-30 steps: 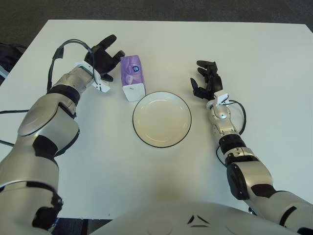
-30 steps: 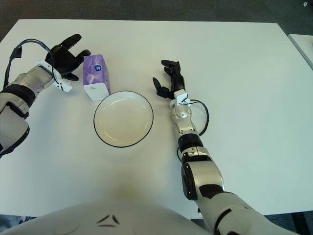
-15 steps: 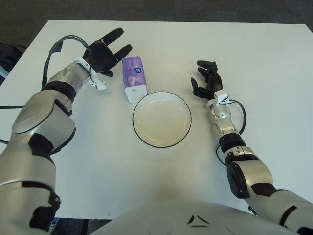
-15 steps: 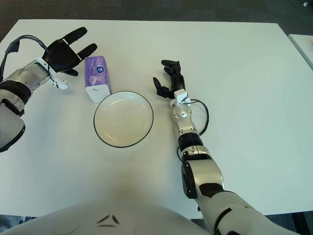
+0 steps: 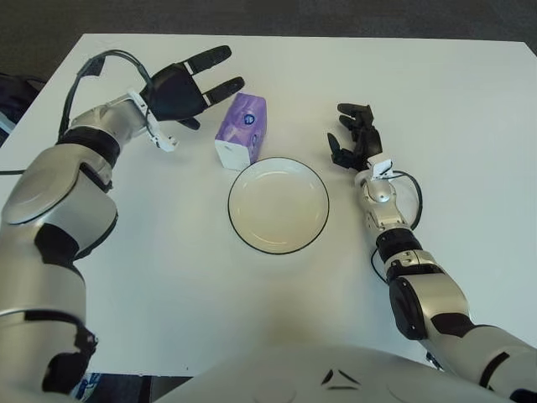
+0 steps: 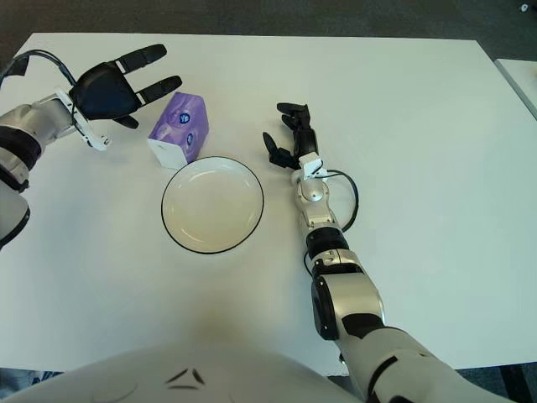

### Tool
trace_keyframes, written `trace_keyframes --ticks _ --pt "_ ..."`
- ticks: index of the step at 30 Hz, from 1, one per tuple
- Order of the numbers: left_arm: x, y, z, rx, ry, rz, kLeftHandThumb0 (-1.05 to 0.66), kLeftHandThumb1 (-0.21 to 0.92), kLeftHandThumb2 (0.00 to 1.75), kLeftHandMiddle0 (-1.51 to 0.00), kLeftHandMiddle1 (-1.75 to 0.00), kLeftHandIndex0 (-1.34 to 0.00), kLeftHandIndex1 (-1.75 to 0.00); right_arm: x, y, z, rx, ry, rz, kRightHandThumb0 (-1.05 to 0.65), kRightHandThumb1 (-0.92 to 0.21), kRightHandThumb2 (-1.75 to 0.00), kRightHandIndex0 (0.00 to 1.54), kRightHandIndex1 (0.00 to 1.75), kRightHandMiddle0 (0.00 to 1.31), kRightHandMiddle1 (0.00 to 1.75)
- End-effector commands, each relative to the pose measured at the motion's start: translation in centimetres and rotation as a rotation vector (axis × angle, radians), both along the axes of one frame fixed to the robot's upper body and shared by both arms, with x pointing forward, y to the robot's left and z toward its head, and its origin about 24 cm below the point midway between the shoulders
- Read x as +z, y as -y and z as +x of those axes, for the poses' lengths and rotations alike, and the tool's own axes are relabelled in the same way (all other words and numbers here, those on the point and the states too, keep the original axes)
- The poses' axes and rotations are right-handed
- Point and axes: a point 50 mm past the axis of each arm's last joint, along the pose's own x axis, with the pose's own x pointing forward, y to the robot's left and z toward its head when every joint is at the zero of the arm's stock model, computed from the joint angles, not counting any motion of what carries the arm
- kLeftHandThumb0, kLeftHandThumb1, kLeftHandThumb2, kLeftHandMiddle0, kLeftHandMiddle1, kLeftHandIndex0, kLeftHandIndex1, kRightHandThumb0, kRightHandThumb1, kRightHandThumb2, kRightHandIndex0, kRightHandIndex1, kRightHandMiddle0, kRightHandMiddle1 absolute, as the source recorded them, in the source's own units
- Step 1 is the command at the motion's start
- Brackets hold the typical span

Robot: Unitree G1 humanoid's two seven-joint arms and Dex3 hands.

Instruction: Put the tissue paper into the plate.

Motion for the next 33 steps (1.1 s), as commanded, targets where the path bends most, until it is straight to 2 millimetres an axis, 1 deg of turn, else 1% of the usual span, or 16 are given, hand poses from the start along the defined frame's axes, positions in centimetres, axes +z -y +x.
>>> trace_keyframes --ticks 1,10,18,33 --pt "2.4 -0.2 -0.2 -0.063 0.011 -0.032 -1.05 0.92 0.37 0.00 0.00 0.00 0.00 -12.3 2.0 -7.2 -0.070 -0.579 -0.014 -0.49 -0.61 -0.79 0.35 0.76 0.00 1.12" --pt "3.6 -0.5 -0.4 -0.065 -0.019 -0.096 -1.04 0.92 0.27 0.00 0.00 -0.02 -0.02 -12.3 2.0 -7.2 -0.068 -0.575 -0.007 -0.48 -0.61 -0.79 0.36 0.77 0.00 1.14" --pt "4.3 -0.8 -0.4 -0.049 -0.030 -0.130 -1.02 0.92 0.17 0.00 0.00 0.00 -0.06 -12.3 1.9 -7.2 -0.065 -0.575 -0.007 -0.47 -0.60 -0.79 0.37 0.77 0.00 1.14" --pt "5.5 -1.1 -0.4 -0.013 -0.023 -0.244 -1.01 0.91 0.11 0.00 0.00 0.00 -0.11 -12.3 1.7 -7.2 -0.060 -0.582 -0.010 -0.46 -0.59 -0.81 0.36 0.77 0.00 1.14"
